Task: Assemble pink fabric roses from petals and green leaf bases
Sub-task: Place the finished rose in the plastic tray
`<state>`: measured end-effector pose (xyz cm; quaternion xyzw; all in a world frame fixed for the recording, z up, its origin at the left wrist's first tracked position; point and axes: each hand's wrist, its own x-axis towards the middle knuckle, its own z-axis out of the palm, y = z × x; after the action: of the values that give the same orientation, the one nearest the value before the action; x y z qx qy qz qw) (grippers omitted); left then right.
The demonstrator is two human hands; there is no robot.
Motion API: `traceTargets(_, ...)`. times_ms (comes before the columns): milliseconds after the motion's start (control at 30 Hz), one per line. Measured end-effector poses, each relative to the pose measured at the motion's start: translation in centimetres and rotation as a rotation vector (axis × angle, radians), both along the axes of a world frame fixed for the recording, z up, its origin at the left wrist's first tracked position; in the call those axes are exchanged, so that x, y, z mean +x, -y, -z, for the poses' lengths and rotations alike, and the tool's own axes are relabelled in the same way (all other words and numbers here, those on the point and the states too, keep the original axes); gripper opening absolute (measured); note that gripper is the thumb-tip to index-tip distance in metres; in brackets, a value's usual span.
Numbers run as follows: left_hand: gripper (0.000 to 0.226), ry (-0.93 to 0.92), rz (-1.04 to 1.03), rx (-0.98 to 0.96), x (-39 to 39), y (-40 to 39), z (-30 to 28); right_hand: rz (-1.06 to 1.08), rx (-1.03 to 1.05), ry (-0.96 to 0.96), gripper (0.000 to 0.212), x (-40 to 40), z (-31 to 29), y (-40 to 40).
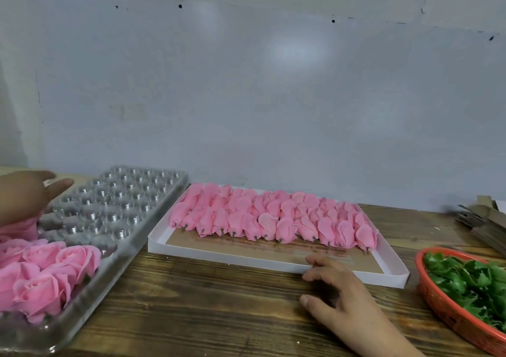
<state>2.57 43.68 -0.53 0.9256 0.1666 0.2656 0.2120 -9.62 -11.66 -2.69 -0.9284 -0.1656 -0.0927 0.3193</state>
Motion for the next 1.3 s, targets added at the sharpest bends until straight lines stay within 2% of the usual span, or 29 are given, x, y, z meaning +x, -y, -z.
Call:
traceTargets(67,0.061,-0.04,0.101,0.085,-0.8,1.5,0.2,0.003,-0.007,-0.007,0.026,0.0,0.0,0.0)
traceTargets(200,0.066,-0.247,0.206,0.234,-2.3,3.8,2.8,0.003,-0.006,-0.005,0.027,-0.1,-0.1,0.1)
traceTargets(333,0.074,-0.383,0.192,0.232,-2.2,3.4,3.8,-0.006,-0.001,0.008,0.025,-0.2,0.0,0.2)
traceTargets(533,0.04,-0.429,0.243,0.316,-1.5,2.7,4.1,-0.015,0.021,-0.006,0.022,-0.2,0.2,0.2)
traceTargets(700,0.037,-0.501,0.255,0.311,-1.7,3.1,3.5,-0.024,0.014,0.011,0.022,0.0,0.3,0.3)
traceTargets(800,0.026,-0.627,0.311,0.357,-1.1,2.6,3.6,-0.03,0.006,0.024,0.022,0.1,0.5,0.4)
traceTargets(867,0.016,-0.621,0.269,0.406,-0.9,2.0,4.1,-0.031,-0.001,0.035,0.022,0.2,0.6,0.4)
traceTargets(967,0.013,-0.549,0.178,0.467,-0.6,1.0,5.0,-0.031,0.004,0.041,0.022,0.3,0.8,0.5)
traceTargets(1067,0.013,-0.669,0.258,0.384,-0.4,1.2,4.1,-0.036,0.009,0.041,0.023,0.3,0.8,0.5)
traceTargets(1167,0.018,-0.705,0.283,0.437,-1.8,3.7,2.0,-0.037,0.01,0.043,0.024,0.2,0.7,0.5)
traceTargets(1300,0.023,-0.566,0.23,0.572,-3.5,8.7,-1.6,-0.043,0.001,0.058,0.026,0.3,0.7,0.4)
